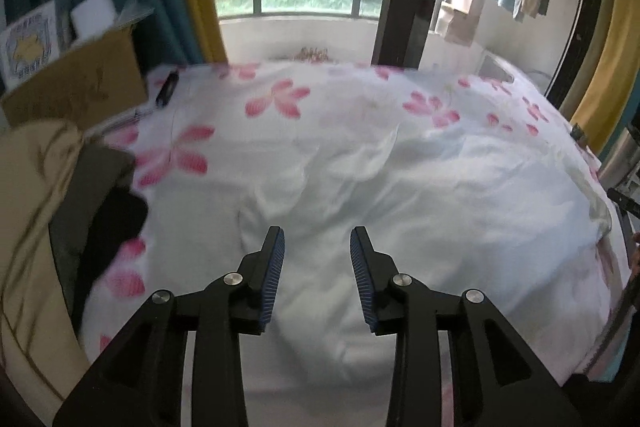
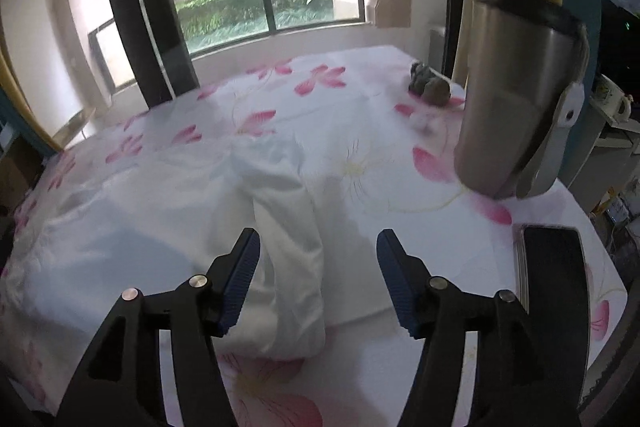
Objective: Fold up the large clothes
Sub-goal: 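Lay the held fabric down and open both grippers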
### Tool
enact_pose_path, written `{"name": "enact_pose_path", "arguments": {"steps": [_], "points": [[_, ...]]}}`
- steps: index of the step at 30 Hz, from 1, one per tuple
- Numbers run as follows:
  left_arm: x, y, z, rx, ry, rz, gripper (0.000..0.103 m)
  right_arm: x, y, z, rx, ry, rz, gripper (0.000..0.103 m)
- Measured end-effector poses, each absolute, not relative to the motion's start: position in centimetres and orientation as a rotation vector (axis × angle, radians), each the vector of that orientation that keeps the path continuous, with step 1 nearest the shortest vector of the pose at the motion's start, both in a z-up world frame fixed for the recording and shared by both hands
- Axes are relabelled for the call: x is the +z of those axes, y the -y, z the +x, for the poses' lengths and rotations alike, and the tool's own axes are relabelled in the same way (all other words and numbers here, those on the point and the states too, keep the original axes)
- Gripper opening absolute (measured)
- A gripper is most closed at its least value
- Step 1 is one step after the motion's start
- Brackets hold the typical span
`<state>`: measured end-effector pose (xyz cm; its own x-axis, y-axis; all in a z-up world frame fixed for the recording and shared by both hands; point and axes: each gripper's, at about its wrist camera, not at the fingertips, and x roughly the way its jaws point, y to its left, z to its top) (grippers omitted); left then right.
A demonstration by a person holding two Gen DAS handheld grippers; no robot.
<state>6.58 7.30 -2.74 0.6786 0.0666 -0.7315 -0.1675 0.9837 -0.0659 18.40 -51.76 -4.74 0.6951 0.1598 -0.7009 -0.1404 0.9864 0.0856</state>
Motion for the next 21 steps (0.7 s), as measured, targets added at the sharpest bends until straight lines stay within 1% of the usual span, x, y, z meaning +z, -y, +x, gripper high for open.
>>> {"name": "enact_pose_path", "arguments": {"steps": [2,8,13,19,21], "points": [[-2.5,-7.0,7.8,0.108,-0.808,-0.136,0.036,-4.6,51.2,18.8,0.176,-0.781,0.027,0.061],[-3.9,-4.2,11.9,-0.021,-0.864,-0.089,0.036,-4.9,48.4,20.1,0.238,-0.789,0.021,0.061],[-5.2,-3.3,14.0,-0.141,-0.932,-0.172,0.036,-5.1,46.6,20.8,0.285,-0.79,0.05,0.061],[-8.4,-5.6,16.4,-0.004,-1.026,-0.192,0.036,-6.1,44.8,22.0,0.331,-0.823,0.043,0.061],[-8.8,-6.6,16.9,0.018,-1.034,-0.212,0.036,-6.4,44.3,22.3,0.343,-0.835,0.038,0.061]]}}
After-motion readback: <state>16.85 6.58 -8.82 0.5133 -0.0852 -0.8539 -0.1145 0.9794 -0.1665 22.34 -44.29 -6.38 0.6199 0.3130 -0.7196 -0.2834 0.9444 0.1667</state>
